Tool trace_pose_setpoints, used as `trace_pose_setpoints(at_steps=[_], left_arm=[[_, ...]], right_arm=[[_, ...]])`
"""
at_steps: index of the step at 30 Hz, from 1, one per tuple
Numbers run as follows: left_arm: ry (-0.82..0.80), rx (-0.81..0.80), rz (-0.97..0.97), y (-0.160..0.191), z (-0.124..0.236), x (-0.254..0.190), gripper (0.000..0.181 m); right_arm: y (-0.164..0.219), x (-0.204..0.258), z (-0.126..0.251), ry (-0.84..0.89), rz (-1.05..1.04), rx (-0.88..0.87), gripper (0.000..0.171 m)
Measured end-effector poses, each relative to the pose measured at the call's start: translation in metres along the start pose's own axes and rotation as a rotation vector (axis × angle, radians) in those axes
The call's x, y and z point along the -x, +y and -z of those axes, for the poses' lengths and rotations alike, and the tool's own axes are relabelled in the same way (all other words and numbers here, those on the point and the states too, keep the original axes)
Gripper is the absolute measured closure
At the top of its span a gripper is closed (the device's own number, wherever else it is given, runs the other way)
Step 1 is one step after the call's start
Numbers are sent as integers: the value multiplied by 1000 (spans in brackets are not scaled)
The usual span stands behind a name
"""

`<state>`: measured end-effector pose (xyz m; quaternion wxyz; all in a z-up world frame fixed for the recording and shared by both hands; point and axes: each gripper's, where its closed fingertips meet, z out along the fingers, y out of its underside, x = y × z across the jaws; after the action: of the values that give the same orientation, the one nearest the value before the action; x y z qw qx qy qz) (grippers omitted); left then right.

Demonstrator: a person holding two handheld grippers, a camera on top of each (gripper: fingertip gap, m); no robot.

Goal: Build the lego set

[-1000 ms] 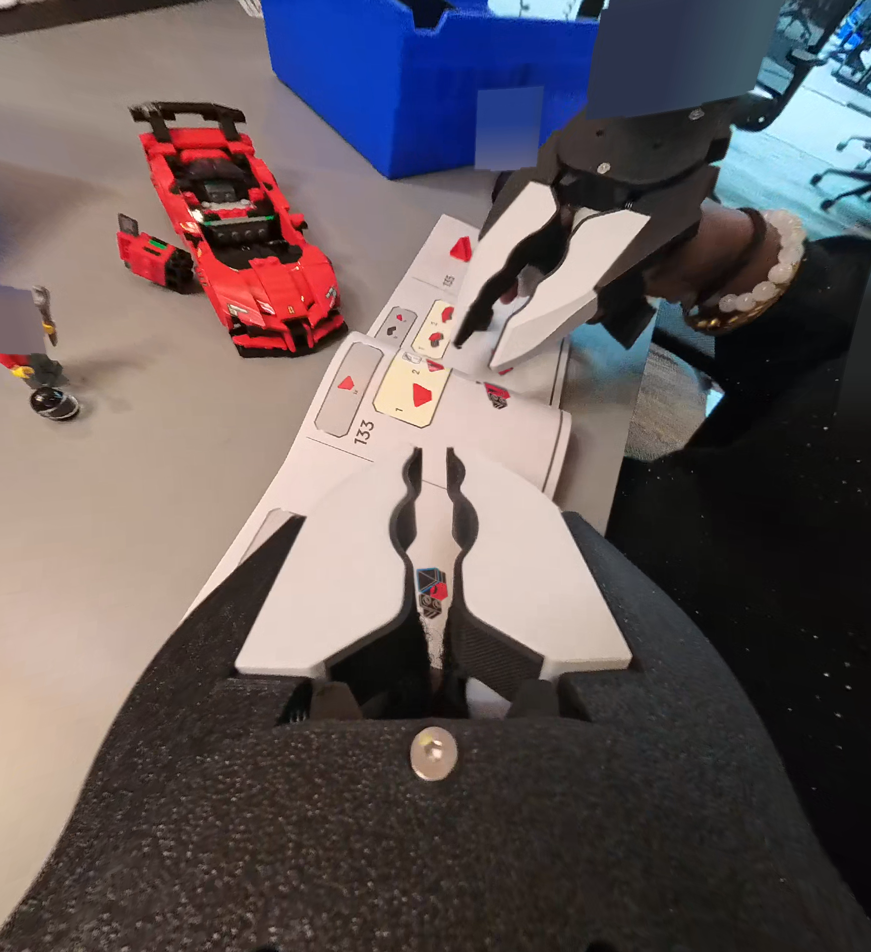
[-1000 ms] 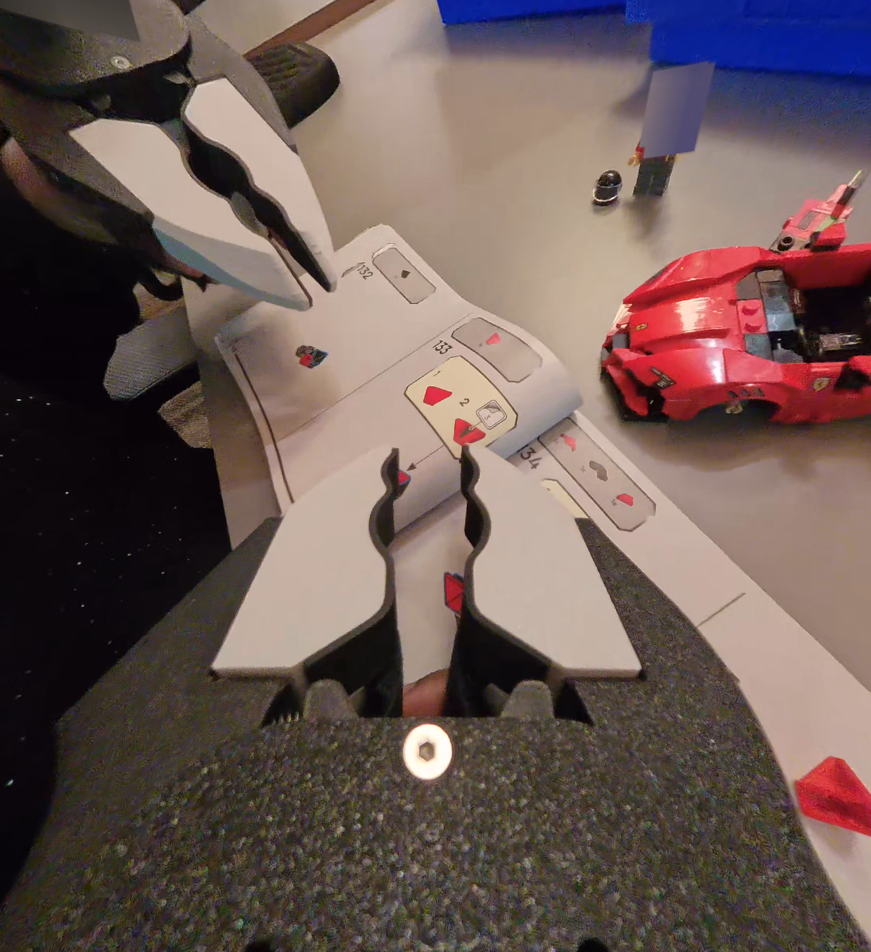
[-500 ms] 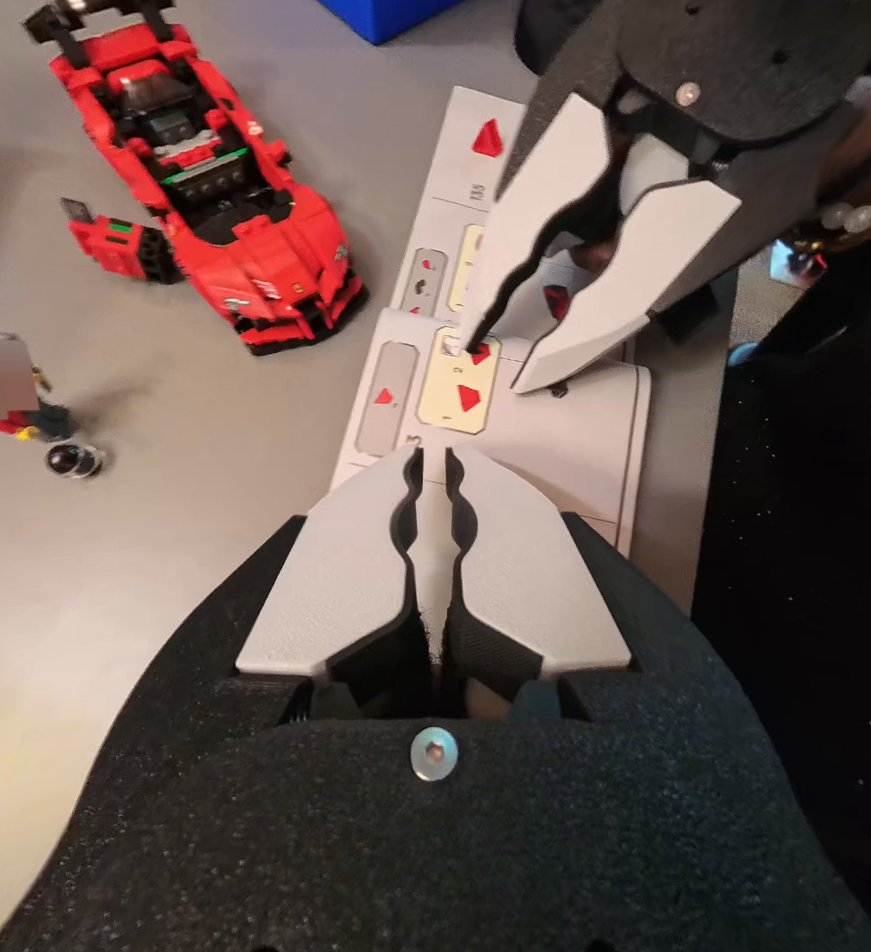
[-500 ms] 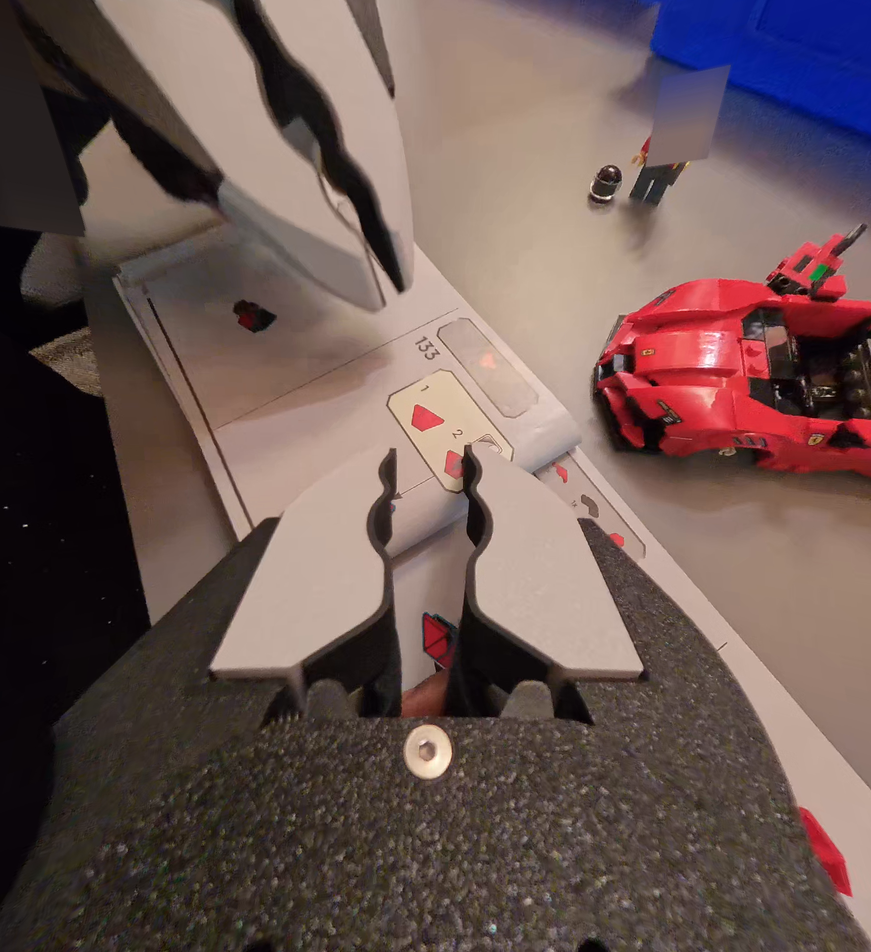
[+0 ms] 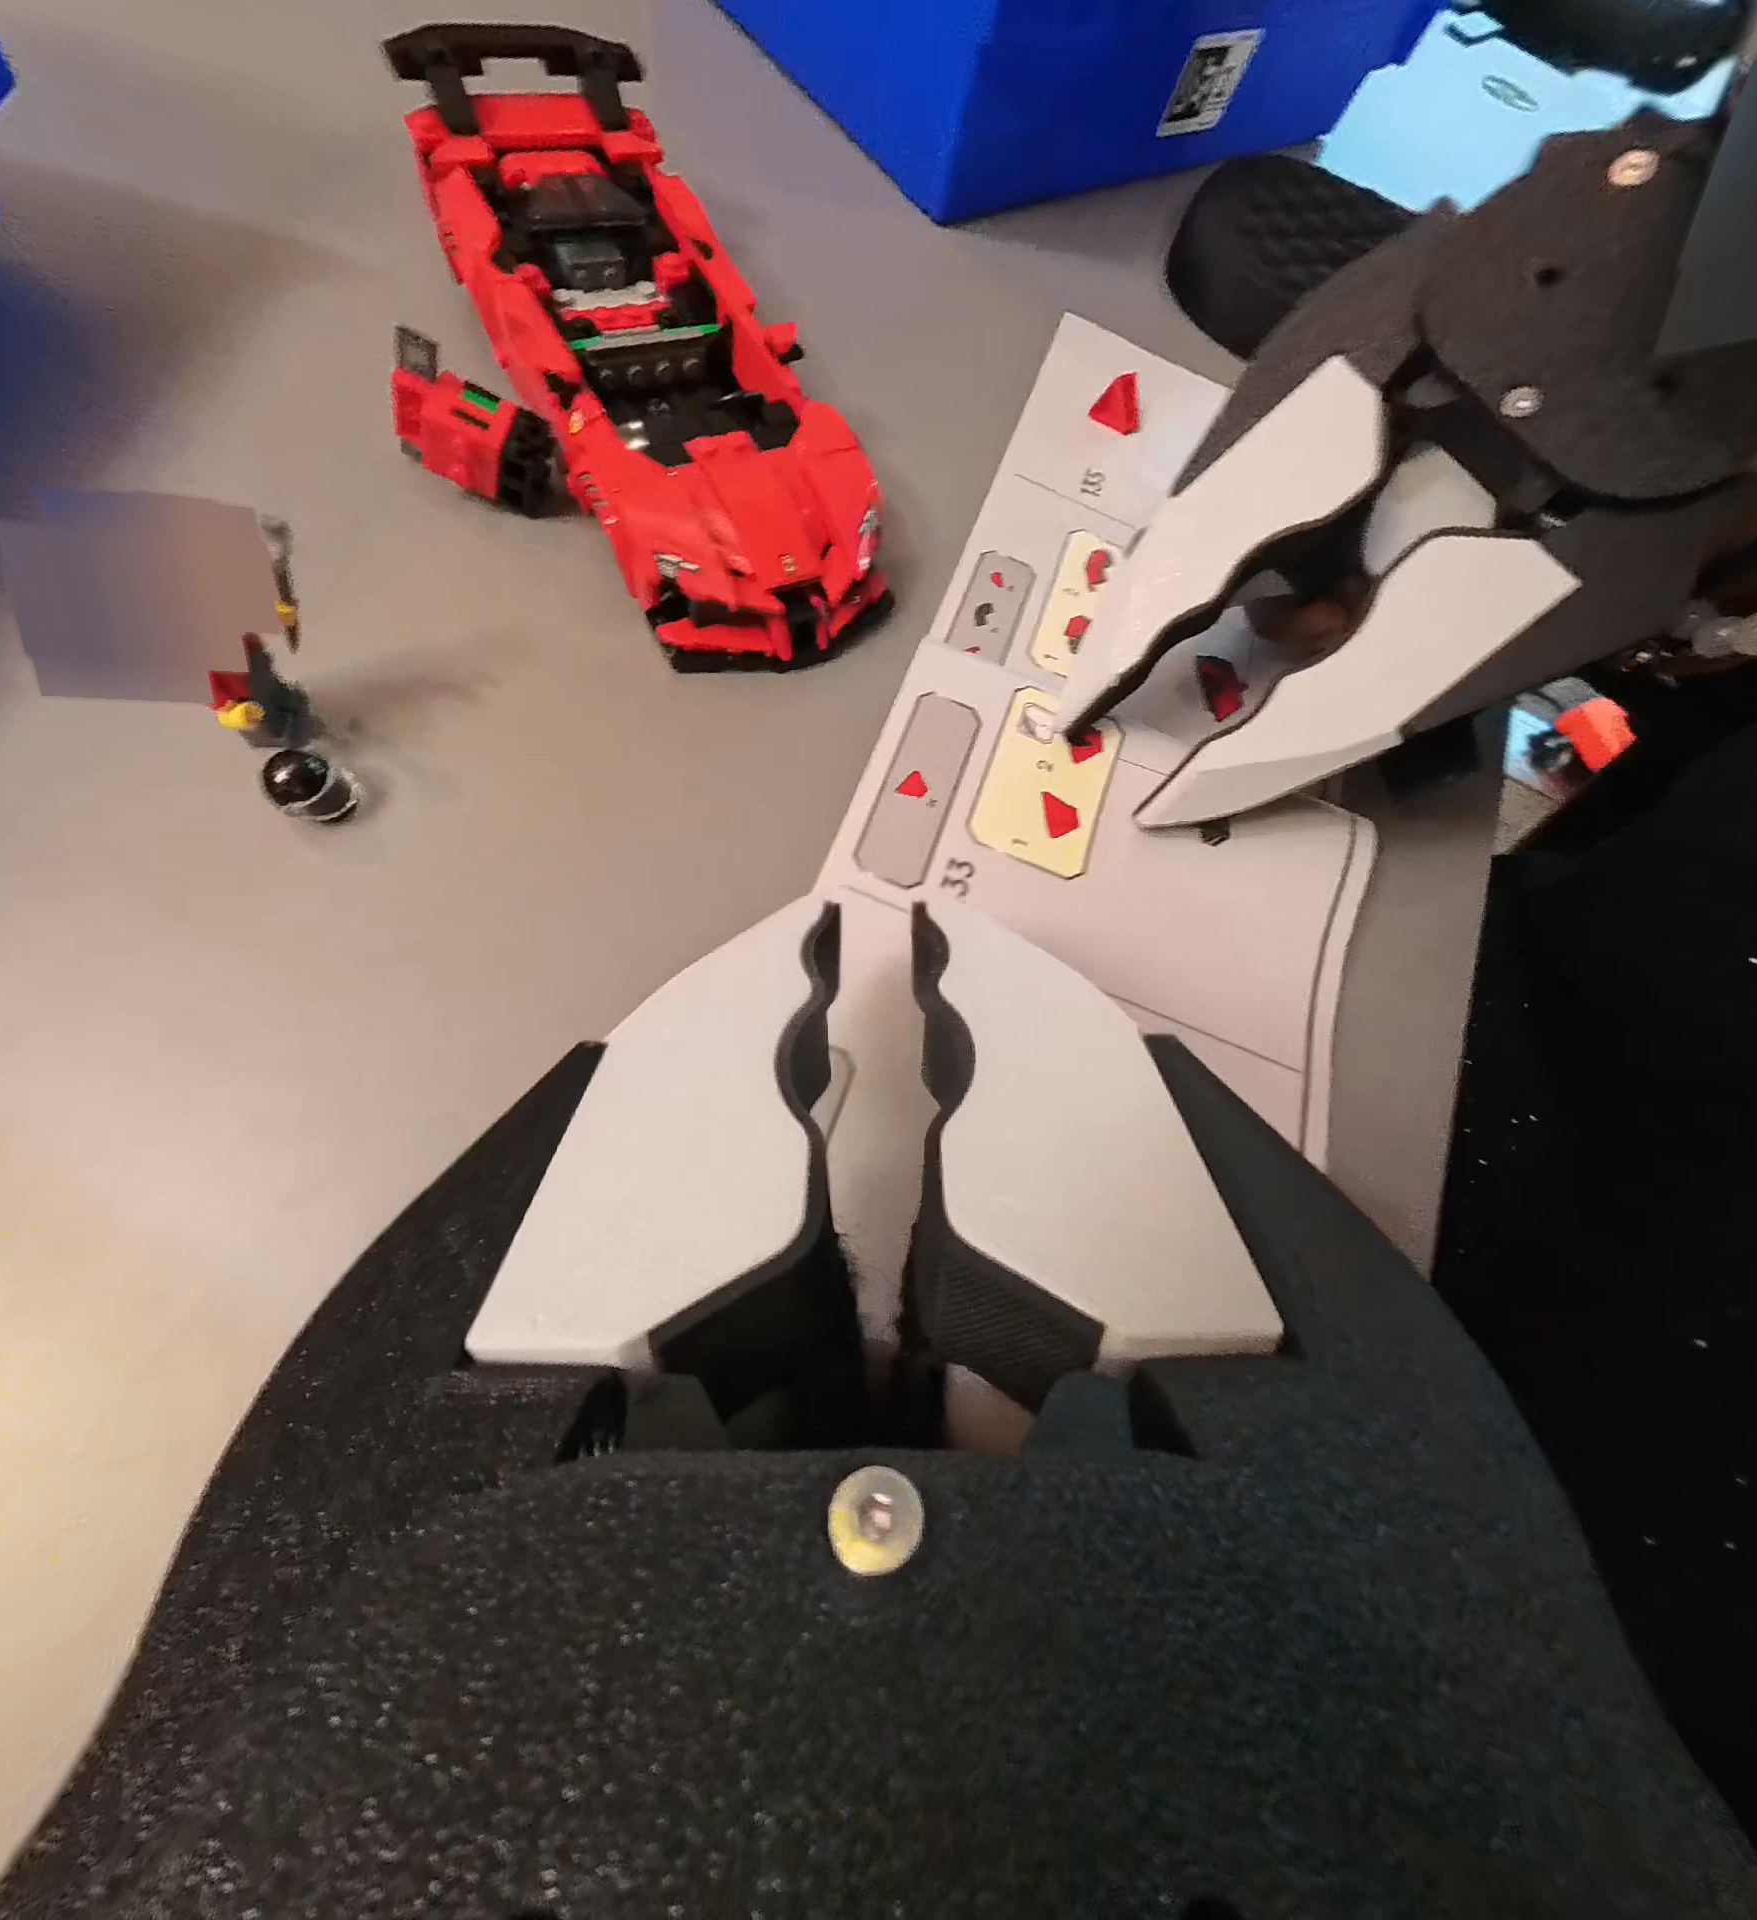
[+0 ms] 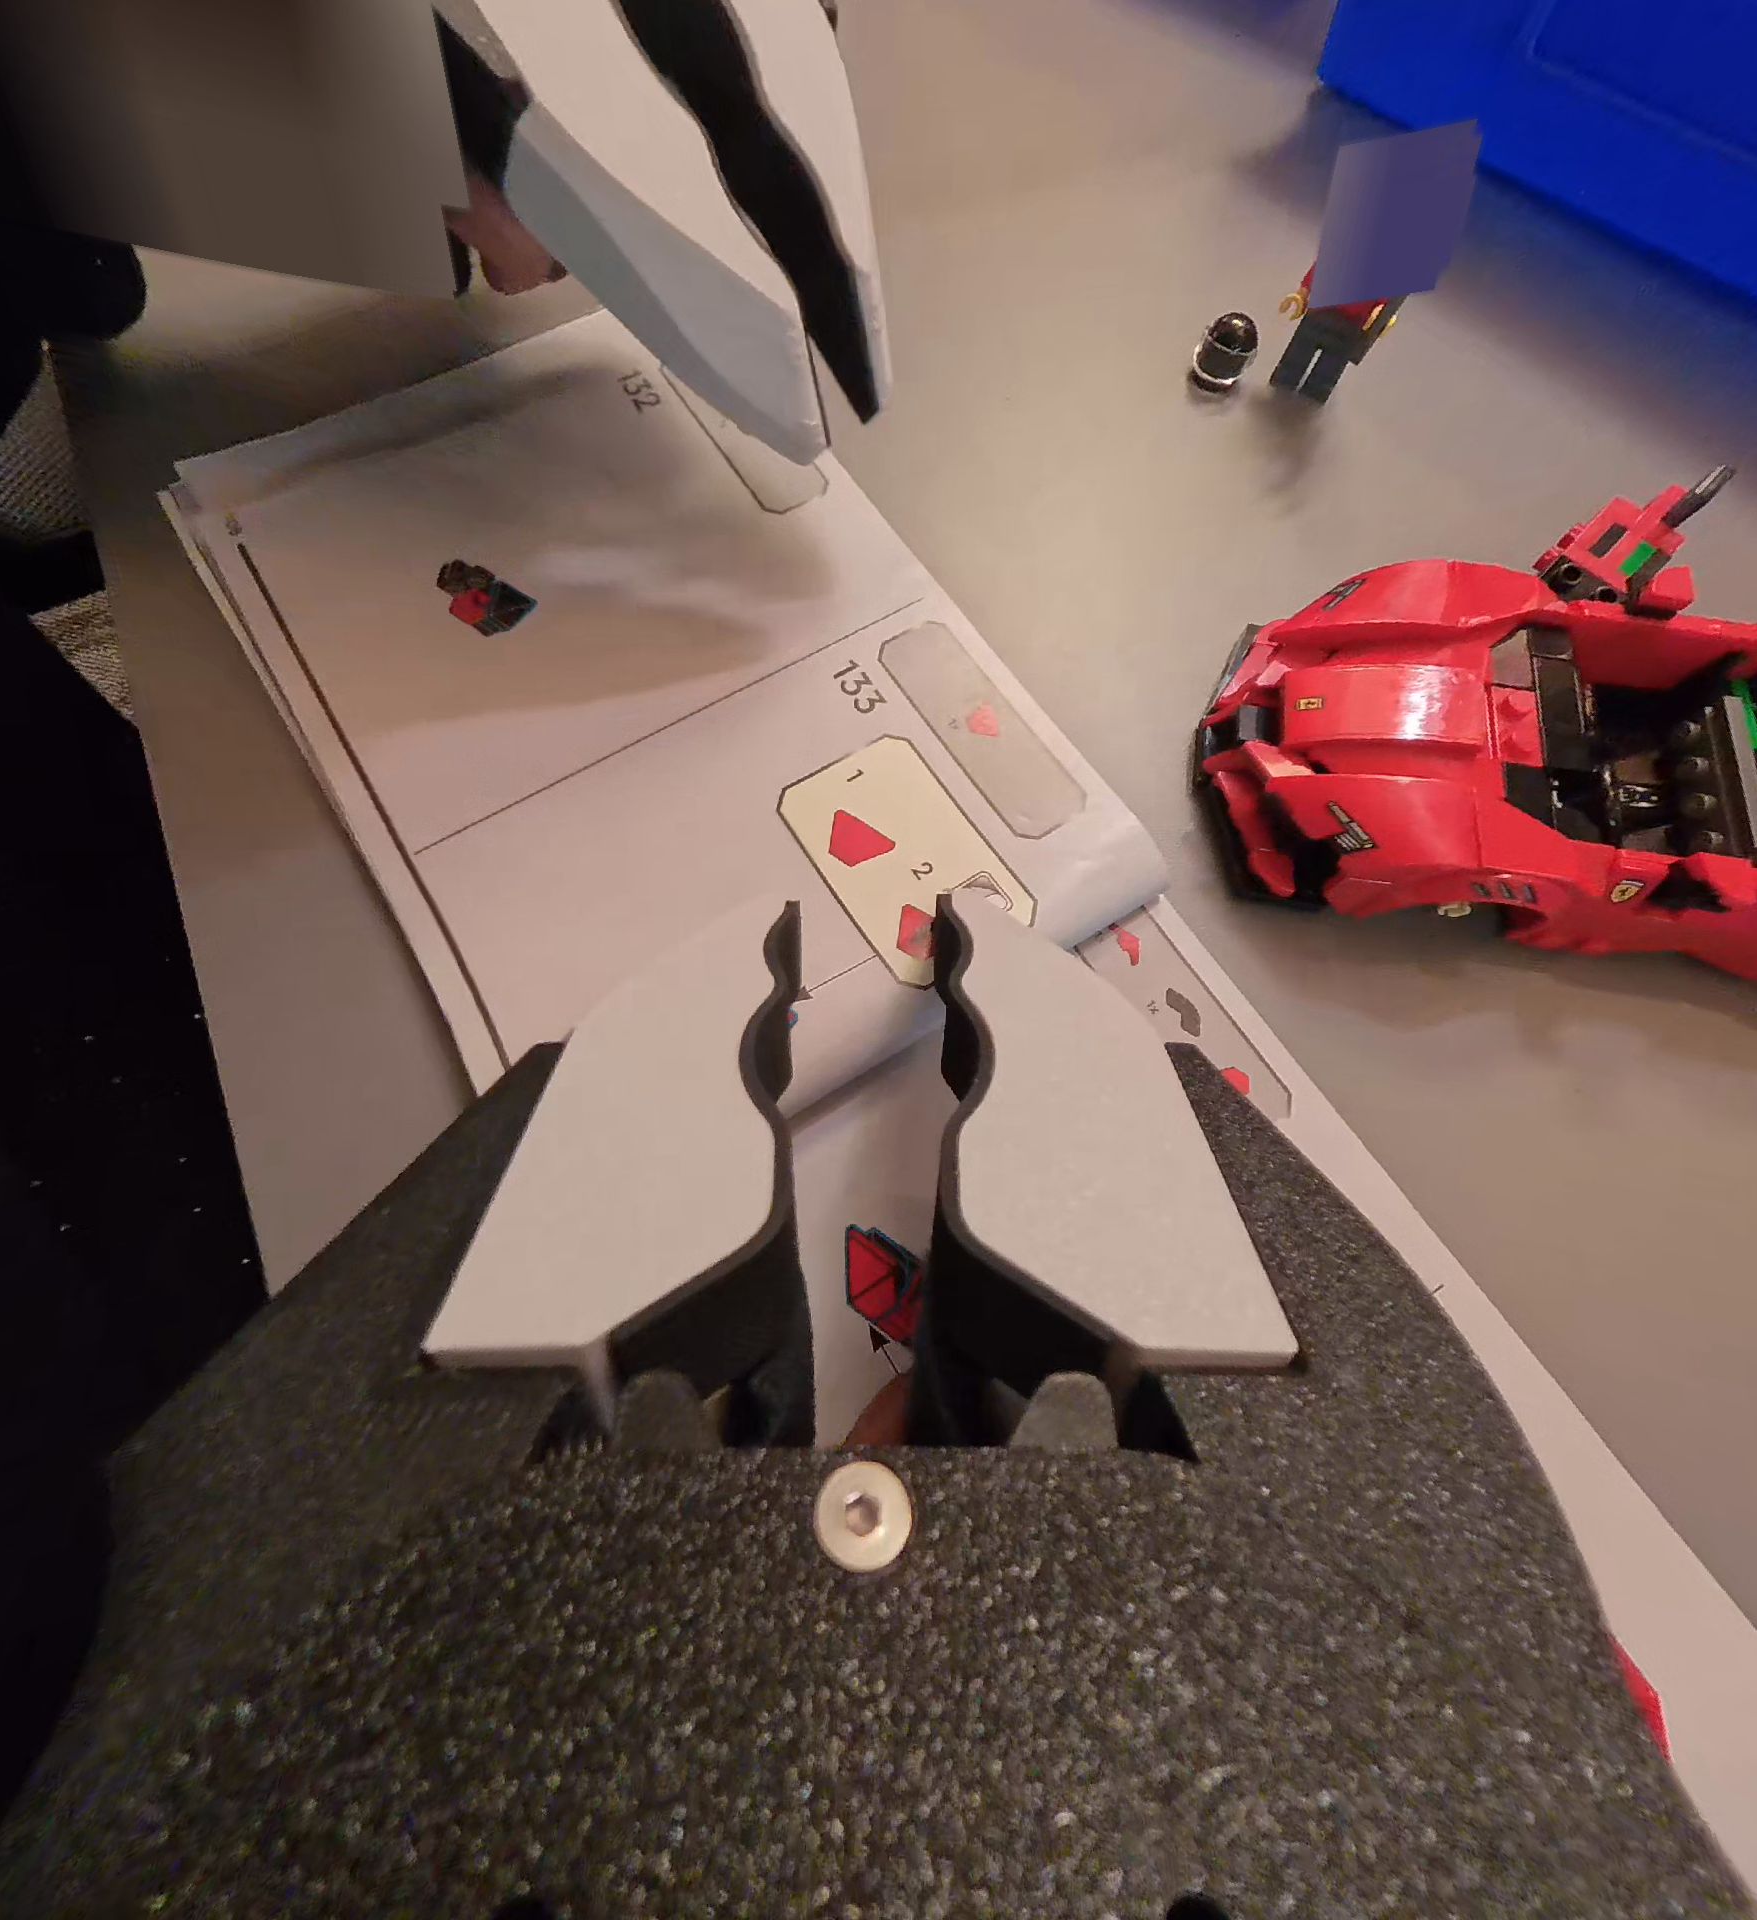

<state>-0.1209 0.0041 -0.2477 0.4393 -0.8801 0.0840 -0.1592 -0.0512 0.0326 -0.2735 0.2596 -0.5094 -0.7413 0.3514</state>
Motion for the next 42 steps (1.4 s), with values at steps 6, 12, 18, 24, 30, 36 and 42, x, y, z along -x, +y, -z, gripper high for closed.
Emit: trace_pose_setpoints(at_steps=[6,12,18,24,30,36,42], left_arm=[[9,-37,55,-5,-2,1,153],[68,-31,8,-7,-15,-18,165],[64,89,-100,3,-36,-30,175],[-4,174,-149,15,-41,-25,180],[-8,168,-141,15,-42,-25,181],[-16,177,-147,15,-42,-25,181],[-21,183,-144,15,-42,-25,181]], right_arm=[[-1,-1,0,14,-10,-10,150],[-1,-1,-1,39,11,-4,150],[-1,-1,-1,59,6,-15,150],[-2,-1,-1,76,25,-15,150],[-7,-9,29,83,-8,-94,153],[30,-34,63,199,-89,19,157],[53,-41,80,250,-153,98,148]])
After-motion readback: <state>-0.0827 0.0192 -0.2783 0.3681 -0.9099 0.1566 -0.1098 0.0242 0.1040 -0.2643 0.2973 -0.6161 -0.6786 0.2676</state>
